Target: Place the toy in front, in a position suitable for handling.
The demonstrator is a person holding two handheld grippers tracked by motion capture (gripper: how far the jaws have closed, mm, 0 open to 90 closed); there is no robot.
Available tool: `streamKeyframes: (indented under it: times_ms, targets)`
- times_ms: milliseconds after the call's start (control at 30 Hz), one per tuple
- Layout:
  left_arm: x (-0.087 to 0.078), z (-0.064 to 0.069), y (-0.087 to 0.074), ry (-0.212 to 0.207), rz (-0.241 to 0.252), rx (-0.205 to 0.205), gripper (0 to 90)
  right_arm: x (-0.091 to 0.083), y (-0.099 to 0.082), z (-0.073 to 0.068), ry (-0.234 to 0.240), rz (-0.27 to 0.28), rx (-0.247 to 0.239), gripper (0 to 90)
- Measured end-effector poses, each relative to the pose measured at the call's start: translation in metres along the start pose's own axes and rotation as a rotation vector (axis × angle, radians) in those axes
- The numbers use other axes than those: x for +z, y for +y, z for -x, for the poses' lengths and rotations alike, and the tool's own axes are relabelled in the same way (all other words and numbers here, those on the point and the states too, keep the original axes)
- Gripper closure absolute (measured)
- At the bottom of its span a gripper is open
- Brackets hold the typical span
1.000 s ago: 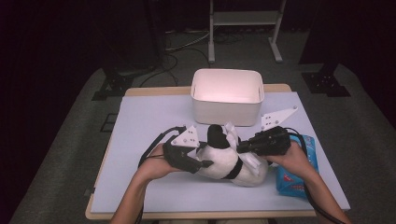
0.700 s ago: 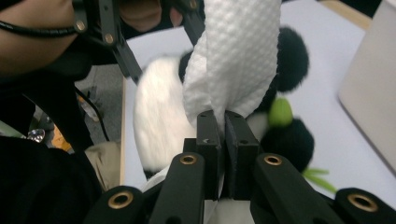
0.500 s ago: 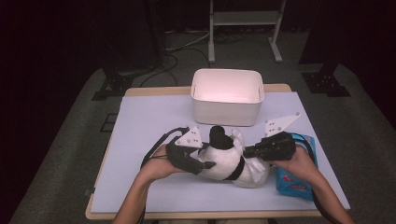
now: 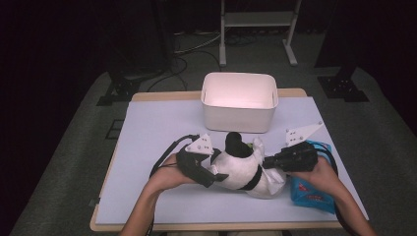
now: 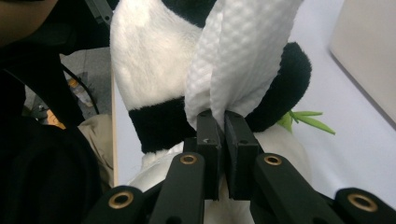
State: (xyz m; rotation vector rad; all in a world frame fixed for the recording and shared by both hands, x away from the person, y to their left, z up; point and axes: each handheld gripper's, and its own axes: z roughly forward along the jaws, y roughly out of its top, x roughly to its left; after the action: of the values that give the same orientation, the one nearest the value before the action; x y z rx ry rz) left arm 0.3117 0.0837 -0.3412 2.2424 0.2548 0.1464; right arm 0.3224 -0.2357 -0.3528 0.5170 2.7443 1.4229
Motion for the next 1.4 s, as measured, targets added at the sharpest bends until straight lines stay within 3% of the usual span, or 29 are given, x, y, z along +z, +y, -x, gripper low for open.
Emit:
streamKeyframes:
  times_ms: [100,233,333,433,600,800,933,1400]
  targets:
    - [0.006,-0.002,-0.006,-0.025,-0.008,-0.029,12.8,-0.002,-0.002,0.0,-0.001,-0.003,0.006,84.9]
    - [0.016,-0.002,-0.011,-0.047,-0.024,-0.035,10.5,-0.006,-0.006,0.001,-0.007,0.002,0.015,84.9]
    - [0.02,0.0,-0.012,-0.035,-0.003,-0.01,13.4,-0.007,-0.007,0.001,-0.007,0.002,0.017,84.9]
    - [0.014,0.001,-0.008,-0.014,0.019,0.02,26.4,-0.008,-0.008,0.002,-0.001,0.015,0.023,84.8]
    - [0.006,0.004,0.0,0.019,0.025,0.068,35.2,-0.009,-0.009,0.004,0.035,0.076,0.044,85.2]
    - [-0.012,0.007,0.014,0.052,0.04,0.119,37.6,-0.007,-0.008,0.006,0.054,0.122,0.051,85.3]
    - [-0.022,0.009,0.02,0.063,0.043,0.131,38.0,-0.005,-0.005,0.005,0.062,0.137,0.046,85.3]
    - [-0.019,0.014,0.025,0.063,0.026,0.159,37.7,-0.024,0.017,0.003,0.038,0.178,0.012,85.2]
